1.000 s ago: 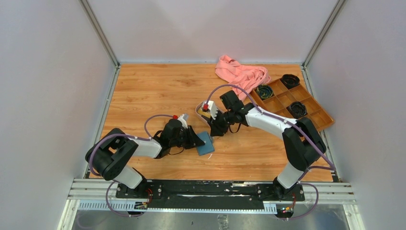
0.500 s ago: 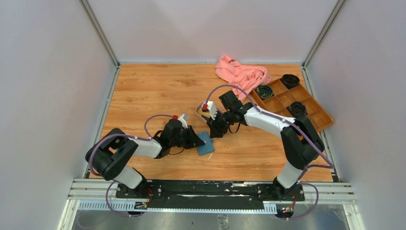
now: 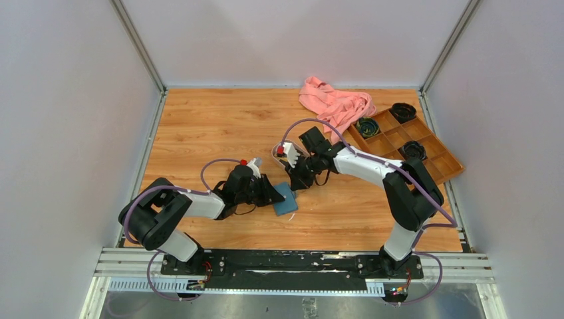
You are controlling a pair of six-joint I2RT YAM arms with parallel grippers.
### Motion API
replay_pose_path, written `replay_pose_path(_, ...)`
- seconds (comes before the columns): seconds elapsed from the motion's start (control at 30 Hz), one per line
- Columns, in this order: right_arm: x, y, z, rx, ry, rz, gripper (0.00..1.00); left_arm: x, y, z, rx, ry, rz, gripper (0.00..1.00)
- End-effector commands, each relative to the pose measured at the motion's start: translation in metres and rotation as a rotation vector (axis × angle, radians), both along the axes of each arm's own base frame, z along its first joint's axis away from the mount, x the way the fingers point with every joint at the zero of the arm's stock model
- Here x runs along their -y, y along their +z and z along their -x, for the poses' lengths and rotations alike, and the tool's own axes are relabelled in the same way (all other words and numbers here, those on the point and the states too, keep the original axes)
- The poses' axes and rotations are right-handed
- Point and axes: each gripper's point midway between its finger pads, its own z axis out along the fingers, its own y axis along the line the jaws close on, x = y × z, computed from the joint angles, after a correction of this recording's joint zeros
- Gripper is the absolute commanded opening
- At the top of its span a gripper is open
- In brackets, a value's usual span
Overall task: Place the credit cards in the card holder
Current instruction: Close the card holder at the center of the board.
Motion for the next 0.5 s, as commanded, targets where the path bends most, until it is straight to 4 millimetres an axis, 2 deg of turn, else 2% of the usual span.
replay_pose_path(0.0, -0.001, 0.003, 0.001, 0.000, 0.000, 0.029, 0.02, -0.013, -0.023, 0.009, -0.050, 0.019, -0.097, 0.17)
replay_pose_path(0.1, 0.000, 0.006, 0.000, 0.020, 0.006, 0.029, 0.00, -0.012, -0.015, 0.008, -0.029, 0.019, -0.080, 0.19)
replay_pose_path(0.23, 0.000, 0.012, -0.002, 0.047, 0.025, 0.021, 0.00, -0.011, 0.011, 0.004, 0.044, 0.022, -0.030, 0.27)
replay_pose_path(0.33, -0.002, 0.012, -0.005, 0.053, 0.031, 0.018, 0.00, -0.020, 0.030, -0.001, 0.106, 0.044, 0.001, 0.34)
replay_pose_path(0.47, -0.005, 0.011, -0.009, 0.048, 0.028, 0.017, 0.00, -0.039, 0.037, -0.012, 0.198, 0.034, -0.083, 0.44)
